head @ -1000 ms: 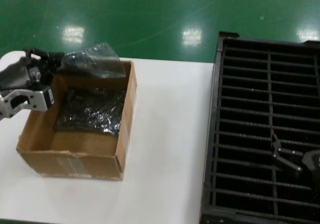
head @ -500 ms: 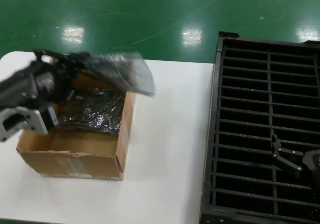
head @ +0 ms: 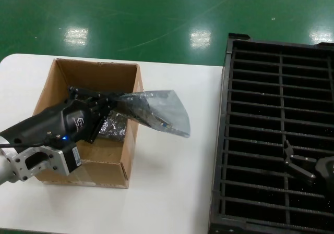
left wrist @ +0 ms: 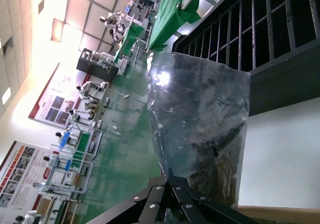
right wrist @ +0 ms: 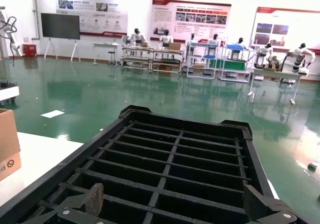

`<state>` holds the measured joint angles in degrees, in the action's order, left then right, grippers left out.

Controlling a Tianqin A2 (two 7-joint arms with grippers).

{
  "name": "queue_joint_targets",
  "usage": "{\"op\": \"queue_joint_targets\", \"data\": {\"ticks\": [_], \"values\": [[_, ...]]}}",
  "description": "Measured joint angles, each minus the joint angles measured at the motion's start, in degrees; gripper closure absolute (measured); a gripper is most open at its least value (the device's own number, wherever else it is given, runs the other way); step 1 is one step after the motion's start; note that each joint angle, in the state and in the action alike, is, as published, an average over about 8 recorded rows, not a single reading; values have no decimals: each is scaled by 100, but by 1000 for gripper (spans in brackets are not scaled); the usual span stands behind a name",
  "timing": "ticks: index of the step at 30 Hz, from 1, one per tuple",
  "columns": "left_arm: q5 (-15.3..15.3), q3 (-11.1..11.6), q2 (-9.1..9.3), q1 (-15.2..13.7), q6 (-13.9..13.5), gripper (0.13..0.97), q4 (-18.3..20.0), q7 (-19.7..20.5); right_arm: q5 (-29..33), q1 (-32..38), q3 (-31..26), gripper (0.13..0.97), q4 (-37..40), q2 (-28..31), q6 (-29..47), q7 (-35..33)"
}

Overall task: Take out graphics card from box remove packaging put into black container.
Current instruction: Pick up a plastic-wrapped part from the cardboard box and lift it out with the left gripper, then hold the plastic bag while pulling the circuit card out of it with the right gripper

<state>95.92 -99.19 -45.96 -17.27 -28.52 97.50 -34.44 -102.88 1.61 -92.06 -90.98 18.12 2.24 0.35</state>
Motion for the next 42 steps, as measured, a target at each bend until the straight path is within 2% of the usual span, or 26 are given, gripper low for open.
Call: {"op": "queue_joint_targets", "data": {"ticks": [10, 18, 25, 34, 42], "values": [[3, -1, 3, 4, -3, 957, 2, -2, -100, 172, 17, 129, 10, -123, 634, -243], [3, -1, 3, 4, -3, 957, 2, -2, -157, 668, -524, 136, -128, -195, 1328, -337], [3, -1, 3, 4, -3, 957, 1, -2, 38, 1008, -1068, 158, -317, -17, 1512, 14], [2, -1, 3, 4, -3, 957, 2, -2, 469, 1028, -1649, 254, -627, 370, 1509, 691], [2, 0, 3, 4, -3, 957, 2, -2, 738, 940, -1825, 416, -810, 590, 1489, 927]]}}
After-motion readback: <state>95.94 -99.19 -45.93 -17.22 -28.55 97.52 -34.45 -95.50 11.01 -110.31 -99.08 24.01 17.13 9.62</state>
